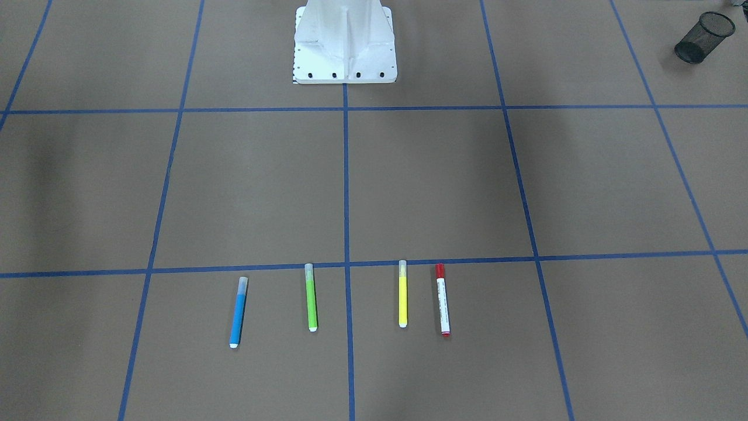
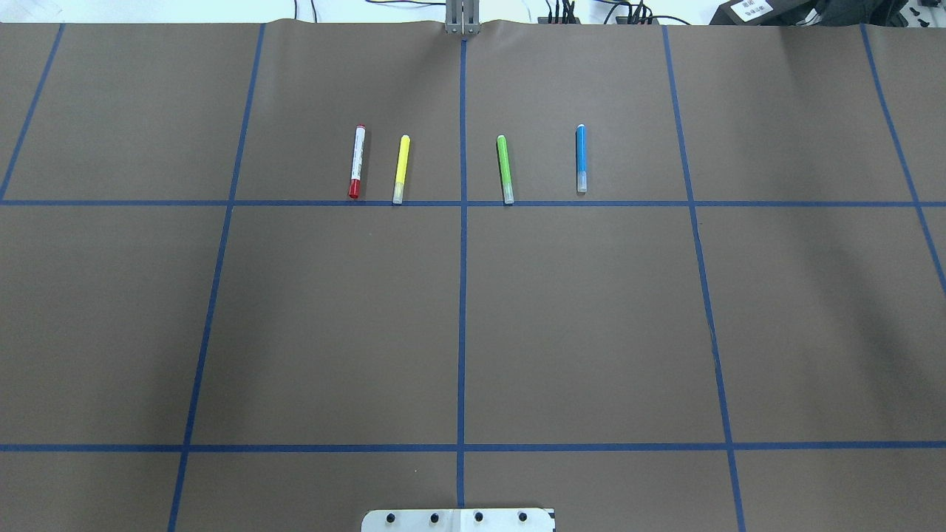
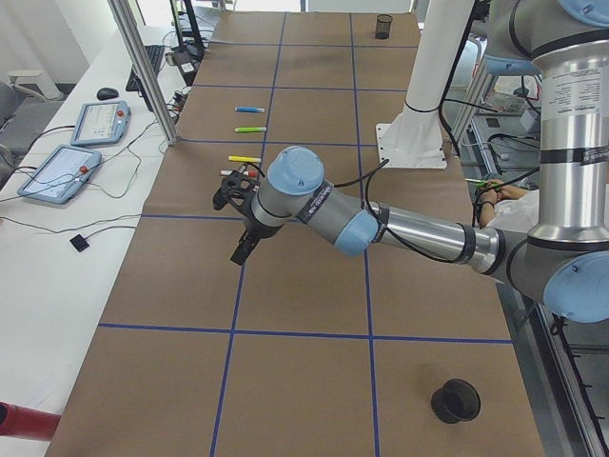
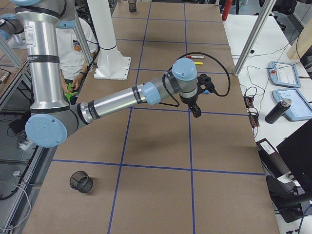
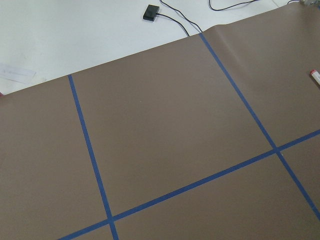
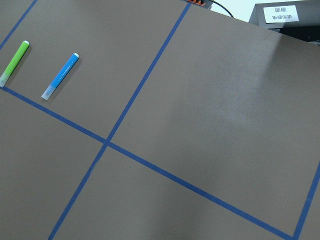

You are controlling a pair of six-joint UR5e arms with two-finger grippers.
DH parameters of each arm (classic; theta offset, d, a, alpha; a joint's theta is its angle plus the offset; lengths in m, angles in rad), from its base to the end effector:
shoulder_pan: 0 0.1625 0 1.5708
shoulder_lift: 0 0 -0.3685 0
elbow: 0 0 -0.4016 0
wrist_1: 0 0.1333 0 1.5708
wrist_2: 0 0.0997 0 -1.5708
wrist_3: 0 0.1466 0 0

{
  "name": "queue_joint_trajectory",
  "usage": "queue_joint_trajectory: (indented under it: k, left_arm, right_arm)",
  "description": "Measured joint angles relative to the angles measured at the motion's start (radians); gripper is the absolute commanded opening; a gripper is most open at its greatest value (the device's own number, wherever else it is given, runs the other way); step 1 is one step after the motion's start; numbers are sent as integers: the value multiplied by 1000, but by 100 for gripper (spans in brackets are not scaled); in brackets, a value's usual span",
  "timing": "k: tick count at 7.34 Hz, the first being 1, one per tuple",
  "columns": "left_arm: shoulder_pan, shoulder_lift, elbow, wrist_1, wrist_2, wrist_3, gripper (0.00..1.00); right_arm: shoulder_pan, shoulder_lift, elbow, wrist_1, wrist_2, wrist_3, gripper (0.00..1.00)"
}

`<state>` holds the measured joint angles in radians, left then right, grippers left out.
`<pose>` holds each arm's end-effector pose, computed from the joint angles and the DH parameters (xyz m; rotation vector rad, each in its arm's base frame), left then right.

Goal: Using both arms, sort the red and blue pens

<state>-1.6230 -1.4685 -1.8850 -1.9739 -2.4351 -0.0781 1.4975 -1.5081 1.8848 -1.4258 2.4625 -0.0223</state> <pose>-0.0474 -0.4895 0.4648 0.5636 0.8417 0.1466 -0.0196 -0.5288 0.4127 0.4650 -0.8849 -0.3200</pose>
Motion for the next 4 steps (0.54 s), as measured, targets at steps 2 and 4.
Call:
queue_joint_trajectory:
  k: [2, 4]
  left_arm:
    - [0, 54, -12, 1, 1, -1, 99]
    - [-1, 80, -6, 28, 25, -2, 99]
  right_arm:
    - [-1, -14, 1, 3, -52, -2, 100]
    - [-2, -41, 0, 5, -94, 0, 100]
